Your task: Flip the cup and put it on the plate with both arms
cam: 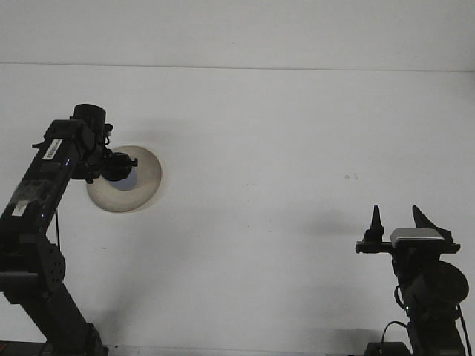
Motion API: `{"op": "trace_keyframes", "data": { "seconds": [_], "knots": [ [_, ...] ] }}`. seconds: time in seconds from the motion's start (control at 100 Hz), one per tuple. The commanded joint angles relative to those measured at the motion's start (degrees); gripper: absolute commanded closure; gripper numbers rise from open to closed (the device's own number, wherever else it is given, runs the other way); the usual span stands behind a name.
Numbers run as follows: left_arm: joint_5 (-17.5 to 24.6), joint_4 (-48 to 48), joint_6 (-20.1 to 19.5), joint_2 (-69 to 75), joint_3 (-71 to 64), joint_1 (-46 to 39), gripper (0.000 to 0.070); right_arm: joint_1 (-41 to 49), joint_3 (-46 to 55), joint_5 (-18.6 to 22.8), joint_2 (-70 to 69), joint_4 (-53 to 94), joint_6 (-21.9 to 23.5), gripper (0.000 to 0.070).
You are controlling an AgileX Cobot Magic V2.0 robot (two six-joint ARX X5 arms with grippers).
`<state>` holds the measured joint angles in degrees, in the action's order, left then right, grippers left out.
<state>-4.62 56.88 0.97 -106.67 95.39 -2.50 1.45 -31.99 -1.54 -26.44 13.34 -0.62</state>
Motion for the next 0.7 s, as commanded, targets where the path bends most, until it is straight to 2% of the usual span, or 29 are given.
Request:
{"op": "trace_keyframes", "data": {
  "seconds": [0.0,0.5,0.69],
  "knots": [
    [0.02,0.00,-0.55,-1.16,1.84,-0.17,0.0270,0.09,-0.59,-0.02,-0.13,-0.74,0.15,0.0180],
    [0.02,5.31,-0.24,3.91,11.15,-0.17,0.0271,0.09,-0.59,-0.04,-0.13,-0.74,0.15,0.0180],
    [0.57,6.25,1.68,10.23,10.91,0.02,0.0272,0.09,-0.59,-0.02,-0.11,-0.76,0.15,0.0180]
  ]
}}
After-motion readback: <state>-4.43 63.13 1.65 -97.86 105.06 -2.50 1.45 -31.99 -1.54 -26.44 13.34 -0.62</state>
